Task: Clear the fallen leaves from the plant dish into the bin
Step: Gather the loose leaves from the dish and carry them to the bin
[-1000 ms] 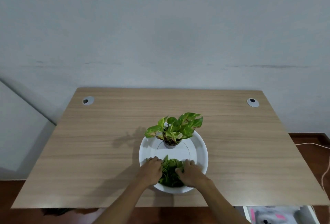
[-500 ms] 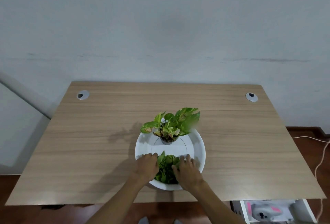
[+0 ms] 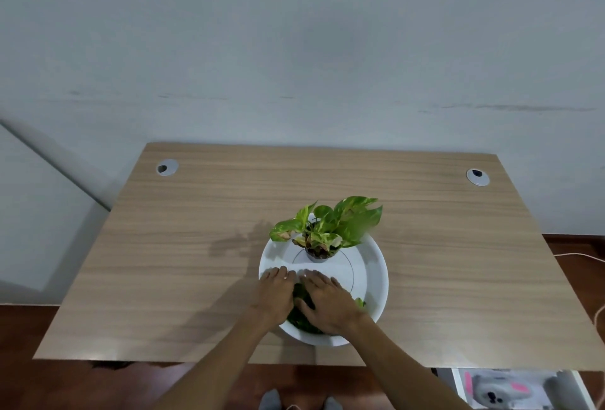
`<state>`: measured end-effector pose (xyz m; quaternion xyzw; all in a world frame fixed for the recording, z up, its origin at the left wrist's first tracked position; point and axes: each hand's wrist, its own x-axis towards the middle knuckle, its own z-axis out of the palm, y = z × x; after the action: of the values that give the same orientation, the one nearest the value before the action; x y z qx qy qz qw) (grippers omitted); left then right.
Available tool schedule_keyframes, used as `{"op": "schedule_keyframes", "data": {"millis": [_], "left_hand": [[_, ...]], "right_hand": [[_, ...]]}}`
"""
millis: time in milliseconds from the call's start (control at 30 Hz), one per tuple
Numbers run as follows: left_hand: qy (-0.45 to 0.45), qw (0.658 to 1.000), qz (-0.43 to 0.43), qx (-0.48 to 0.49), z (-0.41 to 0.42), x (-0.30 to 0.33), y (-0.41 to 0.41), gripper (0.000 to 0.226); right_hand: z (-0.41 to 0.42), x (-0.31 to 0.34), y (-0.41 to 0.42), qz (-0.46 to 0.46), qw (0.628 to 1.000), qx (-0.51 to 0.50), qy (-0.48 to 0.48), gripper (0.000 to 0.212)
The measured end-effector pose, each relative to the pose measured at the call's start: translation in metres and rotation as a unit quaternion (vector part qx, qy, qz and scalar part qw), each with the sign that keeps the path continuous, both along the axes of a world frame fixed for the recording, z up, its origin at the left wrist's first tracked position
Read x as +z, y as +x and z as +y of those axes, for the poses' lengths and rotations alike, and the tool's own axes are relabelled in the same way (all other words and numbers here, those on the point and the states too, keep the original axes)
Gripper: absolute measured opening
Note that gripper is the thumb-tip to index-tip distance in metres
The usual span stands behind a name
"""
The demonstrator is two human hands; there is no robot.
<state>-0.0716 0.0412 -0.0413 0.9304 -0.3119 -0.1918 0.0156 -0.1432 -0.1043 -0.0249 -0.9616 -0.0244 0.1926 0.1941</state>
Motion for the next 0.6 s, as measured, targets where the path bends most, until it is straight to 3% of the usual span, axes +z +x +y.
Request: {"op": "schedule_keyframes", "data": {"millis": [100, 200, 300, 400, 600], "left_hand": [[0.060, 0.998, 0.014, -0.020, -0.003, 0.004, -0.003, 0.042], [0.024, 0.995, 0.101, -0.007, -0.001, 0.010, -0.003, 0.032], [-0.062, 0.980, 0.185, 0.026, 0.005, 0.013, 0.009, 0.034], [-0.085, 0.979, 0.176, 0.049, 0.009, 0.015, 0.017, 0.048], [0.053, 0.987, 0.154, 0.015, -0.012, 0.016, 0.004, 0.063]], "right_hand": [[0.003, -0.003, -0.005, -0.008, 0.999, 0.034, 0.006, 0.055], [-0.006, -0.003, -0.018, -0.018, 0.999, 0.043, 0.016, 0.048], [-0.025, 0.005, -0.027, -0.051, 0.996, -0.026, 0.073, 0.042], [-0.046, 0.009, -0.034, -0.051, 0.988, -0.118, 0.083, 0.044], [-0.044, -0.003, -0.034, 0.027, 0.986, -0.158, 0.039, 0.060]]}}
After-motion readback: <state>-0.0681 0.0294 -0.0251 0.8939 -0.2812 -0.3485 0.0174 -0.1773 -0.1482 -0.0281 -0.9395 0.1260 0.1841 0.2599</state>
